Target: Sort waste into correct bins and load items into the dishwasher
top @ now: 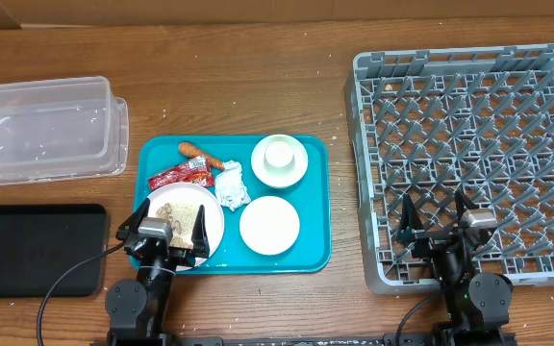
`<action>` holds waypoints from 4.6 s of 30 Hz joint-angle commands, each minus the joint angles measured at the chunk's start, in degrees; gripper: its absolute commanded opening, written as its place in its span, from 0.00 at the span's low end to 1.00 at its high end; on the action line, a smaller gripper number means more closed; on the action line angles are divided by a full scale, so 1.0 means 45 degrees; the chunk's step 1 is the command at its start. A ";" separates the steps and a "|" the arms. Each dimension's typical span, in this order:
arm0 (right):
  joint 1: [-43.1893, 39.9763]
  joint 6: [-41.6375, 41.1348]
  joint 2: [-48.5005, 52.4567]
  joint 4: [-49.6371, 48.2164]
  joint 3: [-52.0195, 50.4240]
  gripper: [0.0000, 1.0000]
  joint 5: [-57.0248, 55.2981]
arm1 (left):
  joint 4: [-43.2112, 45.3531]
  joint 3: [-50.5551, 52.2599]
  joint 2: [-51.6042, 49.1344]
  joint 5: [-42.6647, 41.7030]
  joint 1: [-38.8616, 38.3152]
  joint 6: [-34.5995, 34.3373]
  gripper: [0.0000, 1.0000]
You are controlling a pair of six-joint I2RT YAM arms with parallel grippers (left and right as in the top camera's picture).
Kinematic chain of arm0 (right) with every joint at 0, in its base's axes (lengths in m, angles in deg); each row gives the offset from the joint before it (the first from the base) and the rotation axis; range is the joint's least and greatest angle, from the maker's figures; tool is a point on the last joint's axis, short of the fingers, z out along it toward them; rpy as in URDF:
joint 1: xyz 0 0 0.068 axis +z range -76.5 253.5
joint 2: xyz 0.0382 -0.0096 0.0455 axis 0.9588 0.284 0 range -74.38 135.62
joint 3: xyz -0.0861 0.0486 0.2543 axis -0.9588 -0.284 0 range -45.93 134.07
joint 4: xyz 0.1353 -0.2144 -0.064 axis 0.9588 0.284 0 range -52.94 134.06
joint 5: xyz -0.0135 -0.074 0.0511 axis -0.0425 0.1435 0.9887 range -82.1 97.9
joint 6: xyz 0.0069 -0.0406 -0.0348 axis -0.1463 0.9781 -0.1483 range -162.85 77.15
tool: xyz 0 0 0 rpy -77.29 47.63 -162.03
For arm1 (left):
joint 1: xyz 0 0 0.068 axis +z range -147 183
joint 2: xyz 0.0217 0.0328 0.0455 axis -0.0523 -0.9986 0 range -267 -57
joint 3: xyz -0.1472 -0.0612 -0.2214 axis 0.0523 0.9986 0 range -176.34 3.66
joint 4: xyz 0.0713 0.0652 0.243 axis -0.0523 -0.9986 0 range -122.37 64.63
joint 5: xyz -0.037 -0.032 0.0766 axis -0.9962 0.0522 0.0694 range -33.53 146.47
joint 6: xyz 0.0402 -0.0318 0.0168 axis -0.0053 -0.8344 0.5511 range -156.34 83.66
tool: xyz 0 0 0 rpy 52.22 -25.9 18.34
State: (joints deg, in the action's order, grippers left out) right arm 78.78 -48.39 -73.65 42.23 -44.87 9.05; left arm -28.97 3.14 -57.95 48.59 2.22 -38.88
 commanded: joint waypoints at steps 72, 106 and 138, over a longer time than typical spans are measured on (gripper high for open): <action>0.0034 0.0049 -0.0126 -0.0083 -0.0131 1.00 -0.0044 | -0.0024 0.0053 0.0155 0.0175 -0.0083 0.0287 1.00; 0.0034 0.0044 -0.0126 -0.0083 -0.0131 1.00 -0.0039 | -0.0024 0.0053 0.0155 0.0175 -0.0083 0.0287 1.00; 0.0034 0.0049 -0.0126 -0.0083 -0.0131 1.00 -0.0039 | 0.1005 0.0053 0.0155 -0.2166 -0.0083 -0.2608 1.00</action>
State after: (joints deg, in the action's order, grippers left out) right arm 78.80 -48.41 -73.65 42.23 -44.87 9.05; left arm -24.55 3.16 -57.86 39.87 2.22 -48.54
